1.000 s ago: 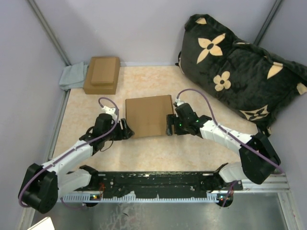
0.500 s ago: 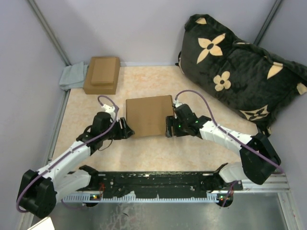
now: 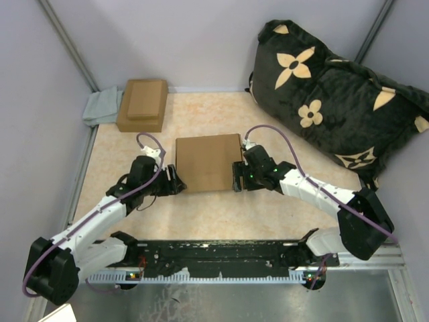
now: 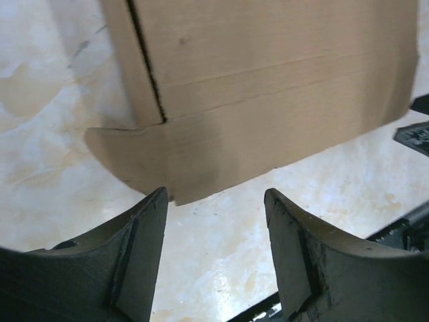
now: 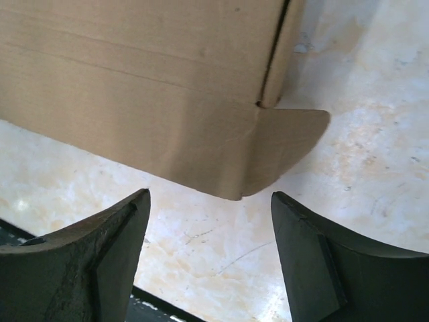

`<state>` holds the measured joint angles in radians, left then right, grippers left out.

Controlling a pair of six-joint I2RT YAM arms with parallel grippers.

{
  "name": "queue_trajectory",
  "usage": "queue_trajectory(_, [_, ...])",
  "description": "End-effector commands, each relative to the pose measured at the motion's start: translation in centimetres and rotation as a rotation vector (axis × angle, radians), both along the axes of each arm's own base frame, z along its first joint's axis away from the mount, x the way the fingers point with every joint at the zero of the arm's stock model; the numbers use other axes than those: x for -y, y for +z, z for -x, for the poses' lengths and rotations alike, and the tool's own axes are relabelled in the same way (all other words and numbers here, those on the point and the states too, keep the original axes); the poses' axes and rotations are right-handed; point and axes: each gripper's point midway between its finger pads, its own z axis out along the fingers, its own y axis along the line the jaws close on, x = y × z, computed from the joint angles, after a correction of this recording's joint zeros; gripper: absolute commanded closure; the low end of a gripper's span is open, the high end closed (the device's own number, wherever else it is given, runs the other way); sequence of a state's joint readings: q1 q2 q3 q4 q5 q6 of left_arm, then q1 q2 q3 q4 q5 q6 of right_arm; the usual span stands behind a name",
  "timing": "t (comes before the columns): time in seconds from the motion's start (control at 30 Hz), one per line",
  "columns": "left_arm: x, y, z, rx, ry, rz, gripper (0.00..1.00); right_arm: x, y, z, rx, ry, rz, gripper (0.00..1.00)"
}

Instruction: Fold the paper box

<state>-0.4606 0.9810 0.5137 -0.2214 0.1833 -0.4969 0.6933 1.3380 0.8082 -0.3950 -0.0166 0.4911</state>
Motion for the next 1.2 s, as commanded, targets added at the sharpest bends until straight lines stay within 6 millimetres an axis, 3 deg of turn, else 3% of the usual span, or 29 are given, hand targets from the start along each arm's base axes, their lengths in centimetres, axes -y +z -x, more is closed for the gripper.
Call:
queue_trajectory(0.0, [-2.0,0.2,-1.0,0.005,0.104,-0.092,0.33,0.6,2.3,-2.2,0.109,-0.049,0.049,0.26])
queue_trajectory(0.17, [-3.0,0.7,-2.2,0.051,0.201,-0.102,0.28,0.0,1.8,-3.0,0.118,-0.048,0.047,0.25])
queue_trajectory(0.3, [-2.0,1.2,-3.0,0.113,0.176,-0.042,0.27,-0.9,1.5,-3.3,0.115,-0.032,0.020,0.25])
queue_trajectory(0.43, [-1.6,0.0,-3.1,0.089,0.152,-0.051,0.27,-1.3,1.3,-3.5,0.112,-0.021,0.011,0.26])
queue_trajectory(0.63, [-0.9,-1.9,-2.6,0.030,0.099,-0.063,0.28,-1.9,1.2,-3.0,0.100,0.010,-0.020,0.27])
queue_trajectory(0.8, [-0.4,-2.3,-1.9,0.012,0.051,-0.055,0.30,-2.4,1.2,-2.6,0.090,0.039,-0.045,0.29])
queue_trajectory(1.17, [0.8,-0.6,-1.0,0.020,-0.012,0.013,0.40,-3.2,2.6,-1.8,0.082,0.085,-0.095,0.37])
